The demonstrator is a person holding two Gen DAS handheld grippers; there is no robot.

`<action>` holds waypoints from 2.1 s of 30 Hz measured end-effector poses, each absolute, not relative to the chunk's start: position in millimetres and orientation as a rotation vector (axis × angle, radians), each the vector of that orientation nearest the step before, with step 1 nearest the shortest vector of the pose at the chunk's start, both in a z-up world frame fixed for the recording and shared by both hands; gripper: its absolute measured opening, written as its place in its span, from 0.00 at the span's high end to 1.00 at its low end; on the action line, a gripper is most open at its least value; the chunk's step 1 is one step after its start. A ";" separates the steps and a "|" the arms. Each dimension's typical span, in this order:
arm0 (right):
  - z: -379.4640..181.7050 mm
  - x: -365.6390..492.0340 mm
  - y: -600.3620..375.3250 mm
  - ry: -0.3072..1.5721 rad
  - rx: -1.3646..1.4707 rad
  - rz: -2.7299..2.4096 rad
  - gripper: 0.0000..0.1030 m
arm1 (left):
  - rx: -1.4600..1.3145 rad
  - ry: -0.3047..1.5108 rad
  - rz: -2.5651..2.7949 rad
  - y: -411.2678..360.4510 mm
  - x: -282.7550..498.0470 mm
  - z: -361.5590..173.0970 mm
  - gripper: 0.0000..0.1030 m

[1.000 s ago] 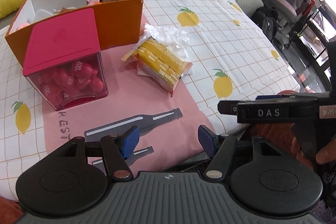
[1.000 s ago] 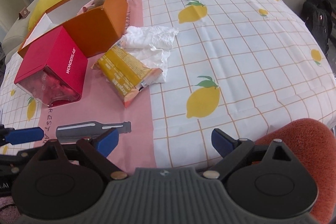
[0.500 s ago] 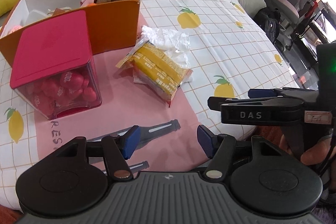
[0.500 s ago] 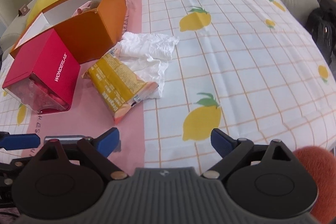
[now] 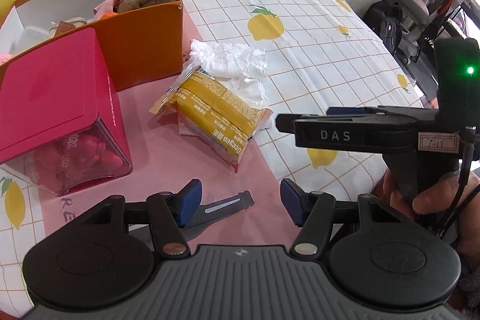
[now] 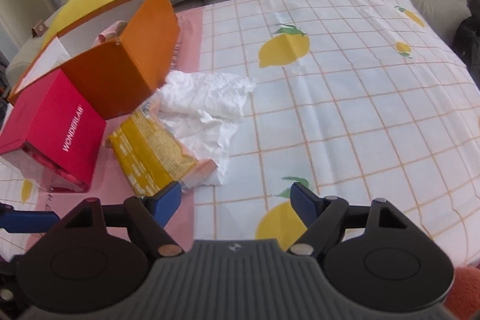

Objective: Organize soft objects
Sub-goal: 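Move both grippers back toward the yellow snack packet and white tissue, then grasp the yellow snack packet with the right gripper and lift it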

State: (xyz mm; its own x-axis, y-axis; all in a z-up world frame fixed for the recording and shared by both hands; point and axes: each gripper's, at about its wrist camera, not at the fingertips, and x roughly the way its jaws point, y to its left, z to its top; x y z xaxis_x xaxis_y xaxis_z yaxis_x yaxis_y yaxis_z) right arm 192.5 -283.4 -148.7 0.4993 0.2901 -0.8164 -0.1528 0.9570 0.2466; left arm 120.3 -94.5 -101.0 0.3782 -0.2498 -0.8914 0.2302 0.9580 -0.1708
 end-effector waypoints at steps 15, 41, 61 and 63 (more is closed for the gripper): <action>-168.4 224.0 -202.4 1.023 -0.080 0.532 0.28 | -0.047 1.188 -0.250 -74.5 127.9 -111.4 0.32; -147.2 193.0 -320.8 1.044 0.194 0.179 0.59 | 0.435 0.933 -0.506 -142.3 151.8 -119.9 0.20; -171.8 202.1 -334.2 1.049 0.323 0.150 0.58 | 0.833 0.923 -0.650 -184.2 224.8 -173.9 0.08; -172.3 202.2 -335.4 1.049 0.328 0.151 0.58 | 0.794 0.950 -0.640 -180.8 236.4 -177.4 0.08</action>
